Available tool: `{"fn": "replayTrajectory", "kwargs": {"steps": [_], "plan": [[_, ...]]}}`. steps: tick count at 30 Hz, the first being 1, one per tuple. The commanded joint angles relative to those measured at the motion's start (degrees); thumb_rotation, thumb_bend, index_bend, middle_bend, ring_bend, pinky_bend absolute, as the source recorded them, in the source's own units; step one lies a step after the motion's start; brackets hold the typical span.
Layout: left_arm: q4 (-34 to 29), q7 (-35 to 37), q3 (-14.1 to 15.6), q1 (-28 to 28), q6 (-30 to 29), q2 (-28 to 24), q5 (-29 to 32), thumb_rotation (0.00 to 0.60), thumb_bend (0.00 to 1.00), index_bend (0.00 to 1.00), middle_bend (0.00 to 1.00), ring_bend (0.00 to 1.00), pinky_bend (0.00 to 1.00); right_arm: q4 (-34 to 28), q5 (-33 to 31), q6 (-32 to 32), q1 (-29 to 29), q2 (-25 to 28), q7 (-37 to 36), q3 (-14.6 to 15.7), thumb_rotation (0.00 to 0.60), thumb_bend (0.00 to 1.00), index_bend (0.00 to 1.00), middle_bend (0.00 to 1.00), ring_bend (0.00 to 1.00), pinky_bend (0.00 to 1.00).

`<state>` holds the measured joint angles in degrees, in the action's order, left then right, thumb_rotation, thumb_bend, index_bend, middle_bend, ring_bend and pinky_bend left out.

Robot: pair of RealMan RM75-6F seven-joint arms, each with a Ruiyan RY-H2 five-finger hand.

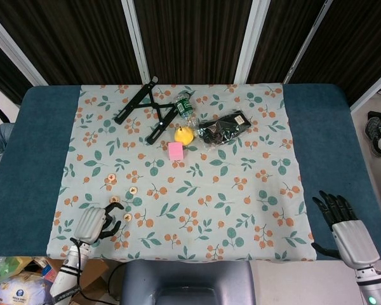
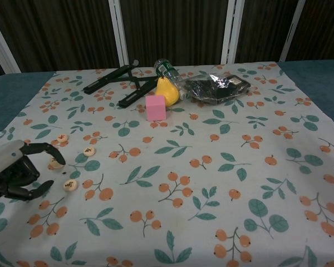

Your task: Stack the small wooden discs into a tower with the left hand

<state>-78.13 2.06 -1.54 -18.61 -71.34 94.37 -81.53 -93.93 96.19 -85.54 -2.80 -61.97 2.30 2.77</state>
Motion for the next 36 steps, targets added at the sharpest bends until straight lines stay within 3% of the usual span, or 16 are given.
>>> {"fn": "replayTrajectory", "kwargs": {"steps": [1,13,36], "plan": [[0.67,-0.43,0.58,0.37,0.29,1.4,-0.15,0.6,0.41,0.34,1.0,1.0,1.0,0.02,0.09,-0.04,0.02,0.02,-0.05,0.04,0.6,0.2,0.0,0.0,0.0,0.0],[5.78,-1.99,-0.11,0.06,1.9,6.22,1.16,0.6,0.4,0.33,1.0,1.0,1.0,0.19,0.2,-0.39,0.03,0.44,-1.23,0.01,0.6,0.2,0.0,0.0,0.0,0.0],[7.7,-1.76,-1.57,-0.64,3.03,7.34,2.02,0.6,0.4,0.42,1.0,1.0,1.0,0.12,-0.06,-0.27,-0.04,0.33,-1.03,-0.14,0.6,0.2,0.0,0.0,0.0,0.0]]}}
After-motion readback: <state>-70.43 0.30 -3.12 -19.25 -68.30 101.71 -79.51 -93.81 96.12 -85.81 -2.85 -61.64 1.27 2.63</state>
